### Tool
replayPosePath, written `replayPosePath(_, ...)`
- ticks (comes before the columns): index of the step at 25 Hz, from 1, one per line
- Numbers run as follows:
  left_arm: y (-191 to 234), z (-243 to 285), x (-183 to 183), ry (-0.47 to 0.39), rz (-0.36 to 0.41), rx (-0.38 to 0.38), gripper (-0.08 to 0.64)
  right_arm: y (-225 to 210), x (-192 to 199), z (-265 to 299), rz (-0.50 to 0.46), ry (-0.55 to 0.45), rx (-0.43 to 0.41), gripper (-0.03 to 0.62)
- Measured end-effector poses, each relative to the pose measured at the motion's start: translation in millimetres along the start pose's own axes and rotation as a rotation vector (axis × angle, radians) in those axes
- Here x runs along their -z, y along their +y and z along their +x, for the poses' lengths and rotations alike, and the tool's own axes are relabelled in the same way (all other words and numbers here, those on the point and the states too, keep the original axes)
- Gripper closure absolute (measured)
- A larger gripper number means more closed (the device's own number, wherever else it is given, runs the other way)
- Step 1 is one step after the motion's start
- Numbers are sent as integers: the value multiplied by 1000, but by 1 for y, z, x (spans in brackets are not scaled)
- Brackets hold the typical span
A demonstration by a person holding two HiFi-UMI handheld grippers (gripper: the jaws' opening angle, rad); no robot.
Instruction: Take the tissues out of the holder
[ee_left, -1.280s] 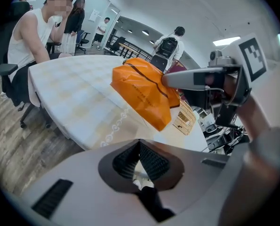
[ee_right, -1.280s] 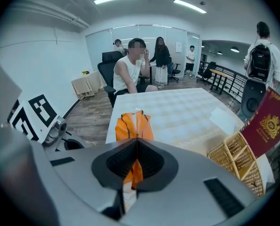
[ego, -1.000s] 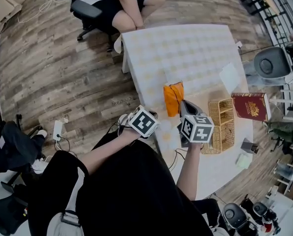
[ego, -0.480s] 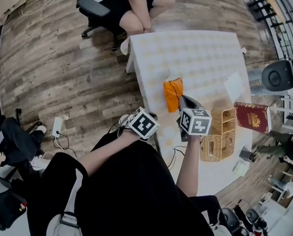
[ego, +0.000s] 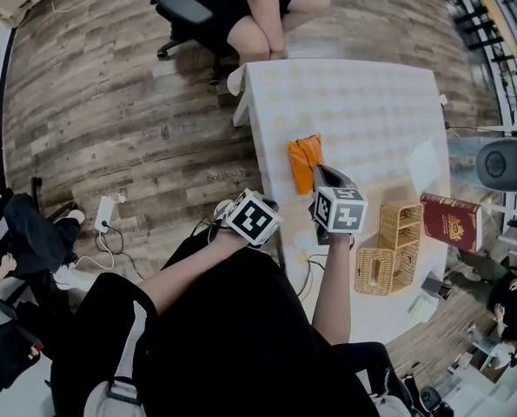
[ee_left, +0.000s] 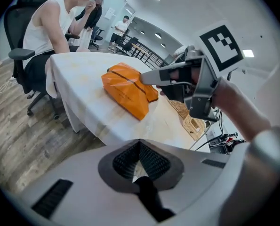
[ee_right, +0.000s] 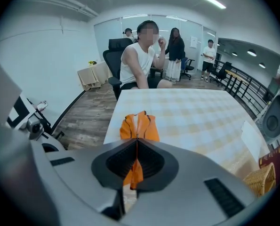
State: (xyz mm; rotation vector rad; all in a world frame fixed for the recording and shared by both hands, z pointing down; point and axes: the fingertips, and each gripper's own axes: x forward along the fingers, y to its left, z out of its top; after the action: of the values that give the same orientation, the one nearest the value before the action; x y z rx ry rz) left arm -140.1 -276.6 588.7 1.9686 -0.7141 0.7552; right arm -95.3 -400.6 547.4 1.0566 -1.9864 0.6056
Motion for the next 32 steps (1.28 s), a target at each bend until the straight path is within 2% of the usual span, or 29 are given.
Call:
replayPosePath(8,1,0,3,7,-9,-2,560,8,-2,2,-14,-42,-12,565)
replayPosePath(11,1,3,5,9,-7,-1,560,9,-2,0,-9,-52,-23,464)
replayPosePath(12,0,3,5,11,-5,-1,560,9,-2,-1,-12,-59,-18,460)
replayPosePath(15,-2,1,4,9,9,-5,560,5,-6,-13,-8,-96,12,460)
replayPosePath(20,-8,3,-2,0,34,-7,560,-2,-10,-38,57,-159,26,464)
replayPosePath(26,-16,8,-8,-7,63,-6,560,-4,3,-60,112,-185,31,532)
replayPosePath(32,-25,8,-11,-17,77,-11,560,1,19,-75,135,-190,21,558)
